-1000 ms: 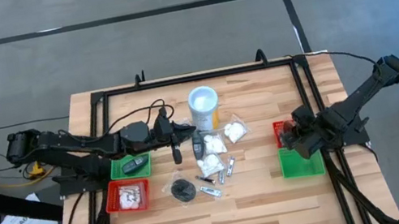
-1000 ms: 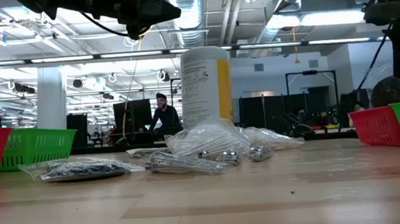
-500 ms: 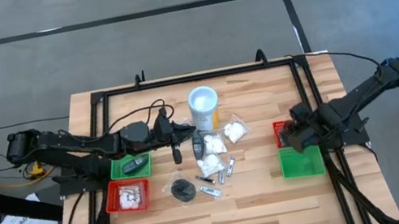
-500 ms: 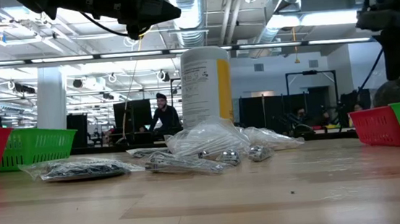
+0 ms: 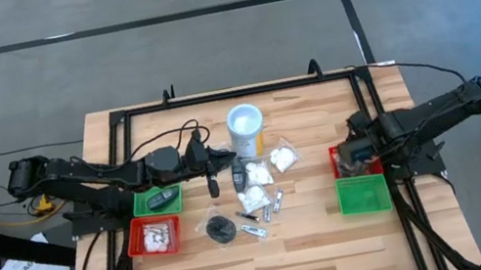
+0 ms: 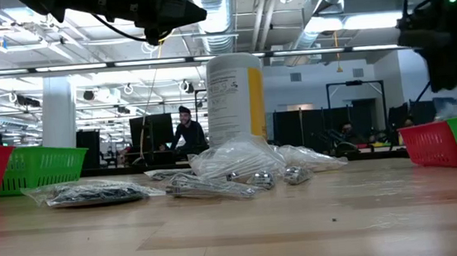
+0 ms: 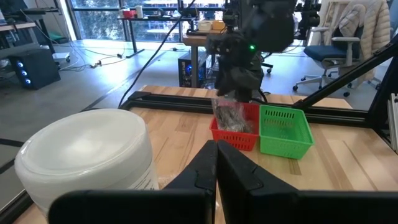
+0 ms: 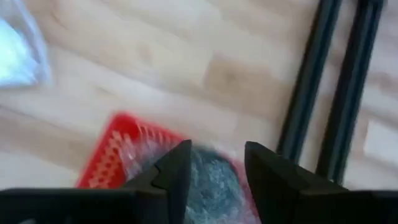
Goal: Pick & Place Travel size toiletries
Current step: Put the hairbrush into the right red bin, then put the cotton pack into the left red bin
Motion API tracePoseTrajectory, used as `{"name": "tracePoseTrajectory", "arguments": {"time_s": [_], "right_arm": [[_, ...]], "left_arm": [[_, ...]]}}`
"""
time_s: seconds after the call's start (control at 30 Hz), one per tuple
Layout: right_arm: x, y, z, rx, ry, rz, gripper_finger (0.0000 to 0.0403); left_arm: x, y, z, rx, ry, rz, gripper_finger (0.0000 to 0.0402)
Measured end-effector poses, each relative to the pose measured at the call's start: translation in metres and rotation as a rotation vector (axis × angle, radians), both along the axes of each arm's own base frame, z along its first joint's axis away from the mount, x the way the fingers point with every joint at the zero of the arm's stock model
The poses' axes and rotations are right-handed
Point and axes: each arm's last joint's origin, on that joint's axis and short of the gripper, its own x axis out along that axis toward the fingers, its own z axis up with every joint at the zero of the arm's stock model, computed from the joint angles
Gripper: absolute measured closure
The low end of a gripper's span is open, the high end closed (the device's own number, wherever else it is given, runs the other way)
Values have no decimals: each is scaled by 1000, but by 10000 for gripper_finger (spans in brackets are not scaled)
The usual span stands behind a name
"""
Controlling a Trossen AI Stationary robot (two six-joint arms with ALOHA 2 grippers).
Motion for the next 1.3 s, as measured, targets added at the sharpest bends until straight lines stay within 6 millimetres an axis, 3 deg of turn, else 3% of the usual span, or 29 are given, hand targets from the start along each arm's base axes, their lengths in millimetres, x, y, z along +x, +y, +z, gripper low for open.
{"name": "tracePoseTrajectory", "arguments": {"time_s": [0.2,0.53,0.87,1.1,1.3], "right_arm": [[13,-9,7,-16,-102,149,290],[64,-19,11,-55,-266,494,295],[94,-42,-12,-53,-193,531,295],[115,-63,-36,39,-190,589,292],[121,-83,-54,53,-142,547,269]], "left_arm": [[0,0,0,0,0,0,401],[0,2,-3,-30,24,11,401],[-1,1,-8,-66,68,16,401],[-1,1,-8,-66,67,16,401],[-1,1,-8,-66,67,16,401]]}}
